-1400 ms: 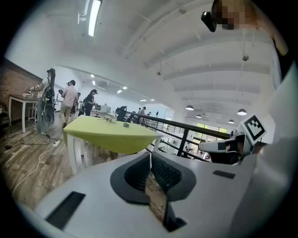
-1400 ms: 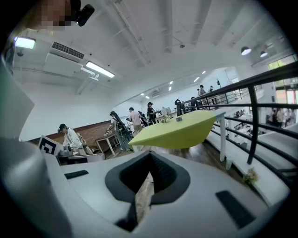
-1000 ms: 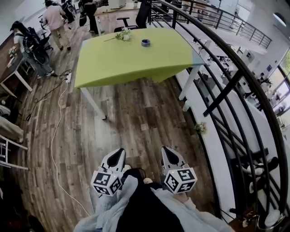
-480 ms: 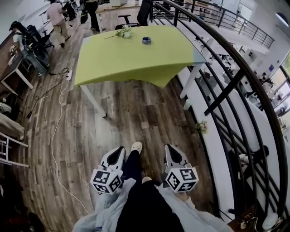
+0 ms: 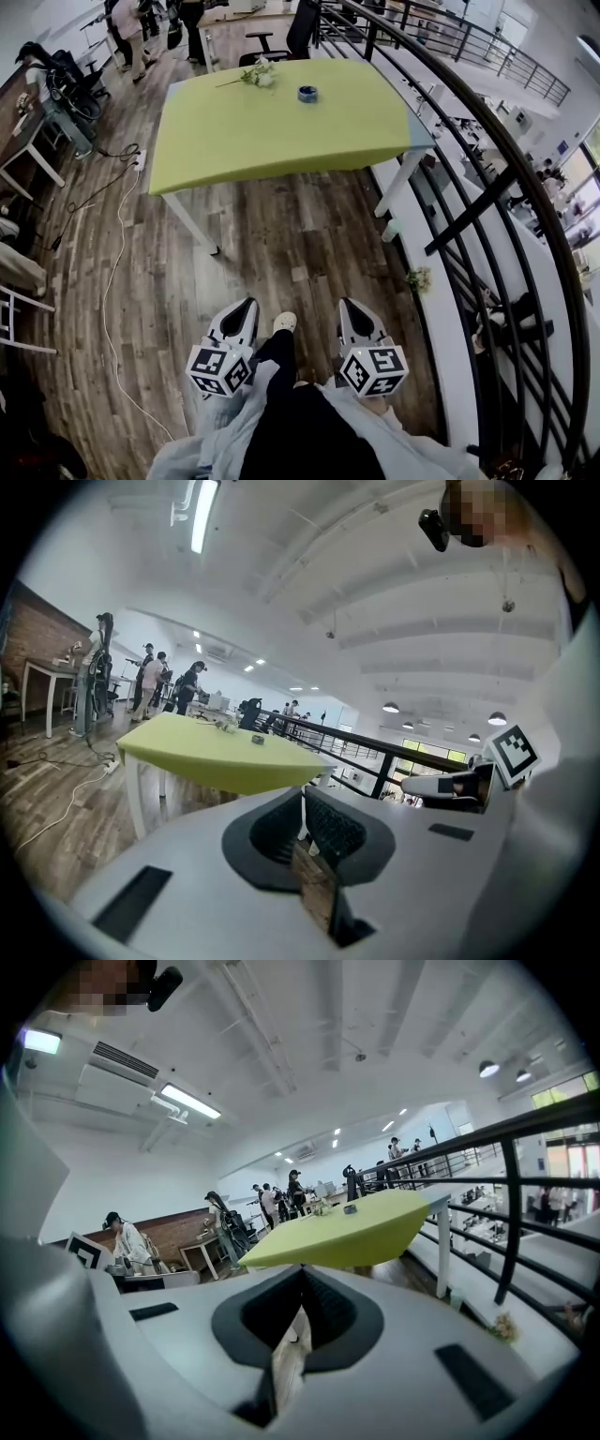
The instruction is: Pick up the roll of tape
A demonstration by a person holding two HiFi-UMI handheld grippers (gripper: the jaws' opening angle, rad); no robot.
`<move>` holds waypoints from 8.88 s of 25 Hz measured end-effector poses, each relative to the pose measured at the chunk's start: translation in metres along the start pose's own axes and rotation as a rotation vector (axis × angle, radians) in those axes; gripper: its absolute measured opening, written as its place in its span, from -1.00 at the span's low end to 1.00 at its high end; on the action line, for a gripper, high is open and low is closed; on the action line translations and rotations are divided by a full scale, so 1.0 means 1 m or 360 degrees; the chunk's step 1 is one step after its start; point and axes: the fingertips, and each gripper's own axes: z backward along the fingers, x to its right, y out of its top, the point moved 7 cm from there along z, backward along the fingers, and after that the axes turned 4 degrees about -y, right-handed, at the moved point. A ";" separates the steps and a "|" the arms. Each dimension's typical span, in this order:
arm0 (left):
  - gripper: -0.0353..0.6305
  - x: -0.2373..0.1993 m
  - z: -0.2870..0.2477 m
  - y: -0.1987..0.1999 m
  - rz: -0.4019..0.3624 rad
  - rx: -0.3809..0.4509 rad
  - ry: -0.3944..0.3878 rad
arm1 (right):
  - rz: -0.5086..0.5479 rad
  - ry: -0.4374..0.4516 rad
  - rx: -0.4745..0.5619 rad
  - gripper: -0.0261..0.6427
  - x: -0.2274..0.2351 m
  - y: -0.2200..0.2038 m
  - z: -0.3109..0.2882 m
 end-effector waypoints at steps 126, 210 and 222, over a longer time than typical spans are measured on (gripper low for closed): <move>-0.82 -0.344 -0.643 0.181 0.0129 -0.0160 0.0415 | 0.0068 0.0180 -0.0449 -0.10 0.256 0.299 -0.728; -0.82 -0.302 -0.571 0.176 0.0003 0.0021 0.0409 | 0.0183 0.0000 -0.0110 -0.62 0.234 0.302 -0.655; -0.82 -0.250 -0.532 0.193 -0.0138 0.0092 0.0325 | 0.0173 -0.0051 0.0144 -0.64 0.225 0.308 -0.566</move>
